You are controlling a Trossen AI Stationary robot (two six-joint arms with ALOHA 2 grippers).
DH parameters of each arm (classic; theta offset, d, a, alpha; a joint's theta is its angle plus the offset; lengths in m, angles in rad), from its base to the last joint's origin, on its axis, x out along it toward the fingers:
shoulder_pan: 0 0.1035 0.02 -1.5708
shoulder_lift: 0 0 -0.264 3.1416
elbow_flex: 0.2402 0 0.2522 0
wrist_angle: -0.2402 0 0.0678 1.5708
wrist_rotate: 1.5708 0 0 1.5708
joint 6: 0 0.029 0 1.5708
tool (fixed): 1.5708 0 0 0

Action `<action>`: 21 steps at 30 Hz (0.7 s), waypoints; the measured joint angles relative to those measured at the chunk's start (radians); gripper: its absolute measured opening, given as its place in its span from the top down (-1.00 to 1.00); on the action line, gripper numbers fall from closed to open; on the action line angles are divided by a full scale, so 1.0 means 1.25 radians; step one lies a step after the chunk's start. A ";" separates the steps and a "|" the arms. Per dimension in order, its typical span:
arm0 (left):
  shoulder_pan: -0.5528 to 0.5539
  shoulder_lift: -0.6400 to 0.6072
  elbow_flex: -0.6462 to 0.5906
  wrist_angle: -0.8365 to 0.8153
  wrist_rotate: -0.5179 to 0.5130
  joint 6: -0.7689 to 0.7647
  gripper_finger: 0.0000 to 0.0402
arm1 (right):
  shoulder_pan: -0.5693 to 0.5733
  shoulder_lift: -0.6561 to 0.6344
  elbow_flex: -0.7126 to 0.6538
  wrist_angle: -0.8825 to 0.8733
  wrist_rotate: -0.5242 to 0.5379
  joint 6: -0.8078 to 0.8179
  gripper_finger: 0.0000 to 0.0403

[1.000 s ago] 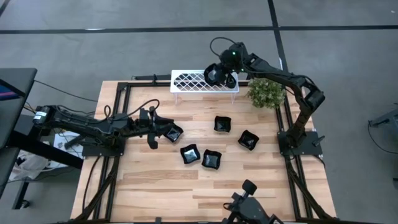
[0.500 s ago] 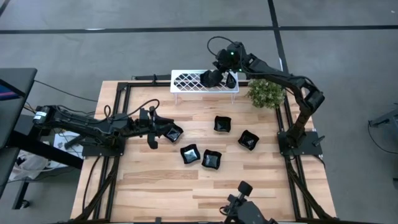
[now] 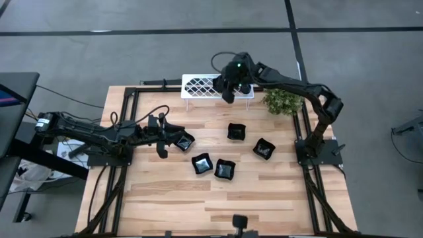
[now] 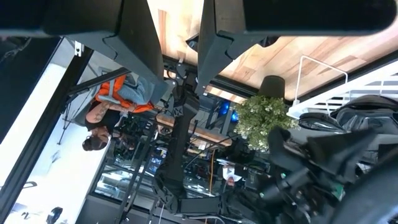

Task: Pick & Place Mini shaped plates
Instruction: Stack the leaf shaped plate on top of the leaf shaped plate on the shelf

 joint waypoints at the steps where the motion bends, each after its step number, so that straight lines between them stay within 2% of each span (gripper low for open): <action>1: 0.000 0.000 0.000 0.000 0.000 0.000 0.49 | 0.013 0.000 0.000 -0.011 0.010 -0.007 0.99; 8: 0.000 0.000 0.000 0.003 0.000 0.000 0.49 | 0.087 0.000 0.000 -0.066 0.201 -0.037 0.99; 14: 0.000 0.000 0.000 0.005 0.000 0.000 0.49 | 0.098 0.000 0.000 -0.109 0.255 -0.037 1.00; 18: 0.000 0.000 0.000 0.006 0.000 0.000 0.49 | 0.098 0.000 0.000 -0.136 0.345 -0.030 1.00; 21: 0.000 0.000 0.000 0.008 0.000 0.000 0.49 | 0.096 0.000 0.000 -0.139 0.379 -0.026 1.00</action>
